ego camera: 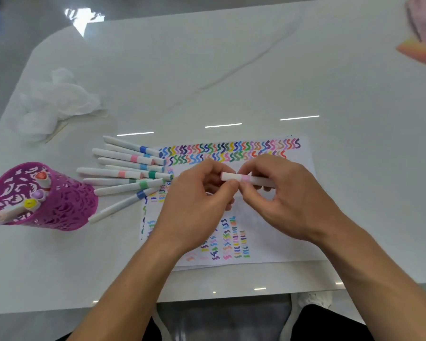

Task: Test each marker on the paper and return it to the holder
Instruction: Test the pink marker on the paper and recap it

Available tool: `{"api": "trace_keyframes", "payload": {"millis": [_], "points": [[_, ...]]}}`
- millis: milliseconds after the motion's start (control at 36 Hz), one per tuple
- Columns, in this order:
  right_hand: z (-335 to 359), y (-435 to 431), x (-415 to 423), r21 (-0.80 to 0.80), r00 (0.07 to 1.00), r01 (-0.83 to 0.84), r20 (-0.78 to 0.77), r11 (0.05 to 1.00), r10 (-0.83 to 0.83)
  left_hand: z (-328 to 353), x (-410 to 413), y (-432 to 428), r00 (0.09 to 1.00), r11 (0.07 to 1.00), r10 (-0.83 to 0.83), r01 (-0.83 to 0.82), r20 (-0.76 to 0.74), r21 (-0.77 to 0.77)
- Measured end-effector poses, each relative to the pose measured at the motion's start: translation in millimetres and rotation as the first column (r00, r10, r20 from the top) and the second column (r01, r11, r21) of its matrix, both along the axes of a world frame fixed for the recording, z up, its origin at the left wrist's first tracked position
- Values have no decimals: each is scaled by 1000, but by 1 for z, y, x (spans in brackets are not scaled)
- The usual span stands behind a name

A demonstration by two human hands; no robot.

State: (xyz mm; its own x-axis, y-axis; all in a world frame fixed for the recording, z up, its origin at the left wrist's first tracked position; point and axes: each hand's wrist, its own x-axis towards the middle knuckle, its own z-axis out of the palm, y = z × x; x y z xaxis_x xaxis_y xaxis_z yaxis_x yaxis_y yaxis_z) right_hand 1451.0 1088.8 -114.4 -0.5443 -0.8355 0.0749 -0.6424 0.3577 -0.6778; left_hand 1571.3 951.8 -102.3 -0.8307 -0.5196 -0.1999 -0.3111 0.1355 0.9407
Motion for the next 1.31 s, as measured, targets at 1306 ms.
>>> {"api": "trace_keyframes", "payload": {"millis": [1306], "points": [[-11,13,0,221,974,56,-226,974,-5,-5,-16,9,996,988,76,-81,41,134]]}}
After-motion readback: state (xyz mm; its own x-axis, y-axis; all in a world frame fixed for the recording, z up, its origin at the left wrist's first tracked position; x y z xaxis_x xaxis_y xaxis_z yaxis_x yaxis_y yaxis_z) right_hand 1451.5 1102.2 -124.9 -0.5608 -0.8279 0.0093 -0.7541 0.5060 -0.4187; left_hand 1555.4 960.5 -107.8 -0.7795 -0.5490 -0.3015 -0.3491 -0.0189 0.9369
